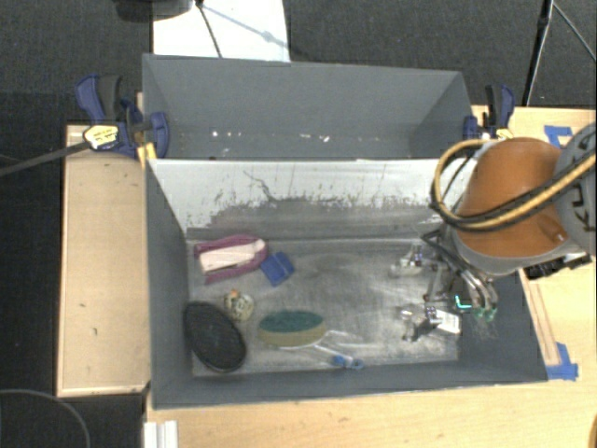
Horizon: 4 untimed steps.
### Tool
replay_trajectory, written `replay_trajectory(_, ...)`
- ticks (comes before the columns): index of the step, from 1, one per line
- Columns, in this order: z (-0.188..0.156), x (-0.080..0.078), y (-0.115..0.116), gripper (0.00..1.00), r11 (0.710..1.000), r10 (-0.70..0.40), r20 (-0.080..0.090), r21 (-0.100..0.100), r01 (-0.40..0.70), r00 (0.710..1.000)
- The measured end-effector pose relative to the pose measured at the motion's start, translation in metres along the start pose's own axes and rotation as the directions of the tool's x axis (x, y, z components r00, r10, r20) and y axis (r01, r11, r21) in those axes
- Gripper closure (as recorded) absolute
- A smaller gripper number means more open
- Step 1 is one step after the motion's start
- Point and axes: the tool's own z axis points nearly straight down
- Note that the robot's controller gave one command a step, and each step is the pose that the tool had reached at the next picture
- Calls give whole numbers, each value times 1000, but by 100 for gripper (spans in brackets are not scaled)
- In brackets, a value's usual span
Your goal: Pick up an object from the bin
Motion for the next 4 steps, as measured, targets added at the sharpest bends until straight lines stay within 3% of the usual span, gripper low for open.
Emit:
replay_trajectory(1, 87, 10, -76, 0, 974, 226, 11, -3, -226, 974)
replay_trajectory(2, 58, 6, -91, 0, 955, 296, 11, -1, -296, 955)
replay_trajectory(3, 59, 20, -86, 0, 922, 387, 4, -2, -387, 922)
replay_trajectory(4, 87, 18, -88, 0, 961, 278, 8, -1, -278, 961)
